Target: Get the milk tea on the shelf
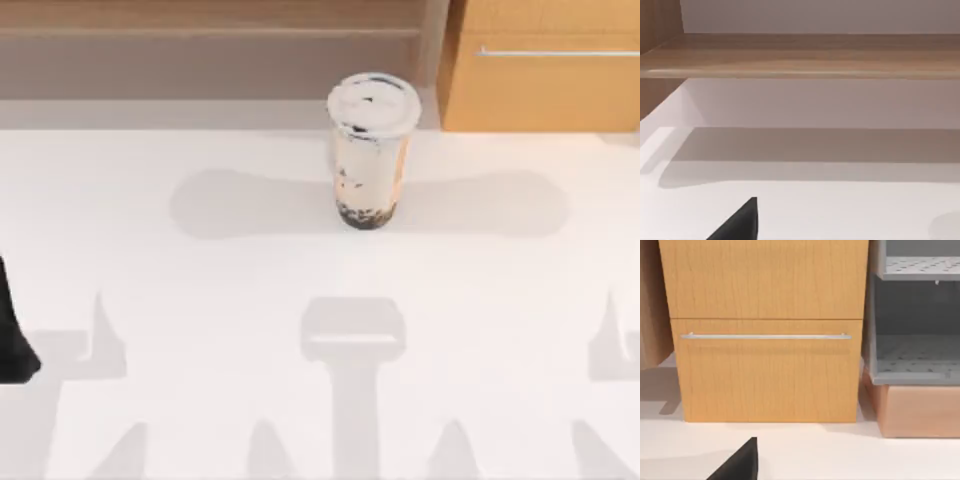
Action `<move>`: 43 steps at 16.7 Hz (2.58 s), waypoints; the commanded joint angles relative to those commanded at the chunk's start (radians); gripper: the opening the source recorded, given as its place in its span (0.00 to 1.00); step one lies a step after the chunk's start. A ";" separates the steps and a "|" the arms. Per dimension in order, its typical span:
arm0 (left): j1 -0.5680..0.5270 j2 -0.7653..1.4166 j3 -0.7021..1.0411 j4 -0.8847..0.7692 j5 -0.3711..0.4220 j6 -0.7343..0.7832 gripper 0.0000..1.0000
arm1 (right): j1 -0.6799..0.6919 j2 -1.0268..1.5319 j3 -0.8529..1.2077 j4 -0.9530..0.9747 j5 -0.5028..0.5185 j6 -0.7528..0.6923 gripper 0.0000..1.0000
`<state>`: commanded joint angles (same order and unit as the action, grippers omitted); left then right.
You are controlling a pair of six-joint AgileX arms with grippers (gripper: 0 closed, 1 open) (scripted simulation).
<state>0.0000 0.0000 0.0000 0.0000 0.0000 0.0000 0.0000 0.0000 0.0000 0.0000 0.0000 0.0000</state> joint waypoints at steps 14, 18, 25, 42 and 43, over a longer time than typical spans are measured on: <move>-0.275 0.680 0.225 0.346 -0.260 0.017 1.00 | 0.000 0.000 0.000 0.000 0.000 0.000 1.00; -0.436 1.066 0.385 0.577 -0.415 0.020 1.00 | 0.000 0.000 0.000 0.000 0.000 0.000 1.00; -0.727 1.738 0.686 1.006 -0.690 0.018 1.00 | 0.000 0.000 0.000 0.000 0.000 0.000 1.00; -0.984 2.345 0.965 1.396 -0.933 0.010 1.00 | 0.000 0.000 0.000 0.000 0.000 0.000 1.00; -0.976 2.351 0.979 1.388 -0.924 0.010 1.00 | 0.000 0.000 0.000 0.000 0.000 0.000 1.00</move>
<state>-0.9764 2.3508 0.9789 1.3883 -0.9240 0.0097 0.0000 0.0000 0.0000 0.0000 0.0000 0.0000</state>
